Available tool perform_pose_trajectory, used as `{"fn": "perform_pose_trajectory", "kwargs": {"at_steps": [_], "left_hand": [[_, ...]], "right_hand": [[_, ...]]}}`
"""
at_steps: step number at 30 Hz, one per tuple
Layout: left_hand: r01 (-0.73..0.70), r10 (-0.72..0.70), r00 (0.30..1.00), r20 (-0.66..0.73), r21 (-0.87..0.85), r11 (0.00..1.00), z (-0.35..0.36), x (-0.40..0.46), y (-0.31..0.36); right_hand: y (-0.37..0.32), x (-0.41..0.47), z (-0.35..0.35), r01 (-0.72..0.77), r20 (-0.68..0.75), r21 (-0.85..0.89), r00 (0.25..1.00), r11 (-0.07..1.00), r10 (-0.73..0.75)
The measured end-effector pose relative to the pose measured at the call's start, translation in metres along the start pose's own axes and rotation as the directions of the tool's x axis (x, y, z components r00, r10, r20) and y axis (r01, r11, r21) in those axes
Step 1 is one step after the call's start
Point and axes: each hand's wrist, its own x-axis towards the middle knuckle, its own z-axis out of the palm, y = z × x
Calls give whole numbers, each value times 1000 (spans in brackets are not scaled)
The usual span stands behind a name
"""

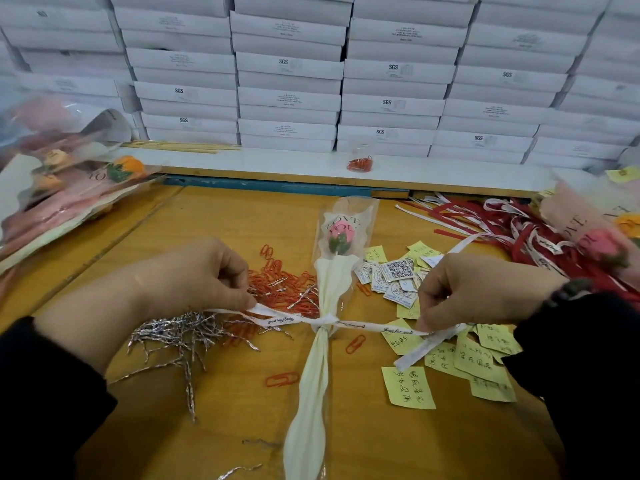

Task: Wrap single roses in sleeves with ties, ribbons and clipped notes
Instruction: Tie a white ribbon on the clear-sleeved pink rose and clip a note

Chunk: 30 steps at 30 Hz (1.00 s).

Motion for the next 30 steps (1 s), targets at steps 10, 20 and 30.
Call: {"fn": "perform_pose_trajectory", "kwargs": {"at_steps": [10, 20, 30], "left_hand": [[-105, 102, 984, -144, -12, 994, 22, 1, 20], [-125, 141, 988, -58, 224, 967, 47, 10, 23], [-64, 72, 996, -59, 127, 990, 30, 10, 9]], "right_hand": [[-29, -2, 10, 183, -233, 4, 956, 983, -177], [-51, 16, 47, 220, -148, -153, 959, 963, -243], [-41, 8, 29, 162, -98, -109, 980, 981, -173]]}}
